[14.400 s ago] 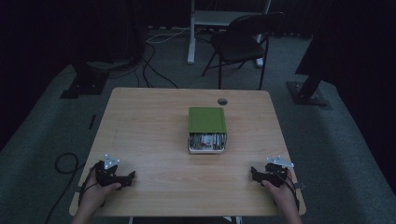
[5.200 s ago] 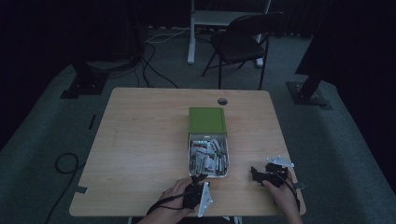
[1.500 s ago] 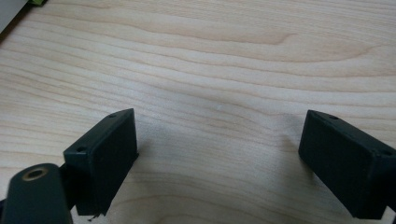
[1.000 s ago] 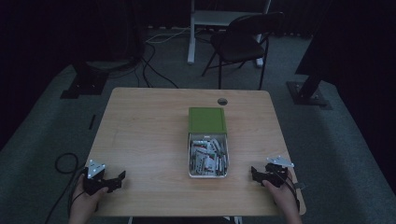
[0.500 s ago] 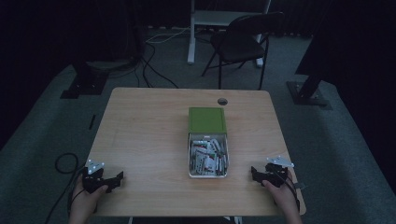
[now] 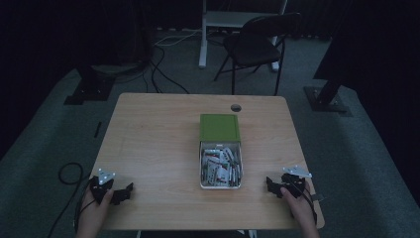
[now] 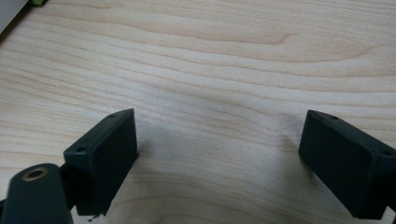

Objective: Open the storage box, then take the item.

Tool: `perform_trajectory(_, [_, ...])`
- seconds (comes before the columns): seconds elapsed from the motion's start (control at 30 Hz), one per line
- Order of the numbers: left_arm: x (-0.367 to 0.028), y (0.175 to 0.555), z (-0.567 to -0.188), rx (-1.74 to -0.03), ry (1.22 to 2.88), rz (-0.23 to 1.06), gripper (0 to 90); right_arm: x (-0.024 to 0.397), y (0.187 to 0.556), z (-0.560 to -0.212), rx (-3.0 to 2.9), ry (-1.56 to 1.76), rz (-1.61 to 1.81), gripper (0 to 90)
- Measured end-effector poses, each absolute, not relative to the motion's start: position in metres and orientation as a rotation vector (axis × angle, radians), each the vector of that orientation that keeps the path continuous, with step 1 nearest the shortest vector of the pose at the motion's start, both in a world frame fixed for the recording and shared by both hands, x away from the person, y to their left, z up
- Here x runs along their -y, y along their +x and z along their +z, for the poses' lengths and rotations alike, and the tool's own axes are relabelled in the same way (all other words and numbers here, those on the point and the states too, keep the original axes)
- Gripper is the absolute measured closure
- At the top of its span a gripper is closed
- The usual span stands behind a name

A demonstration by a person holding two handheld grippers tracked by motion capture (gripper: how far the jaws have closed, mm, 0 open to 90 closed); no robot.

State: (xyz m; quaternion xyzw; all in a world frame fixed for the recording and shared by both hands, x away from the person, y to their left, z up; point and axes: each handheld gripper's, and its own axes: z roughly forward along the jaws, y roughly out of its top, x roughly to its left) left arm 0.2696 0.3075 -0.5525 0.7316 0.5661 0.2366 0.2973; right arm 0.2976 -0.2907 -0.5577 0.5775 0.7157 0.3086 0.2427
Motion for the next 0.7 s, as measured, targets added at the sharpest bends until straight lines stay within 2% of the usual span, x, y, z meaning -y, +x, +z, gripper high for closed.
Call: perform_trajectory(0.7, [-0.3049,0.2716,-0.5525,-1.525,1.932,0.636,9.2,0.2809,0.2921,-0.5508,-2.002,1.568,0.901,12.7])
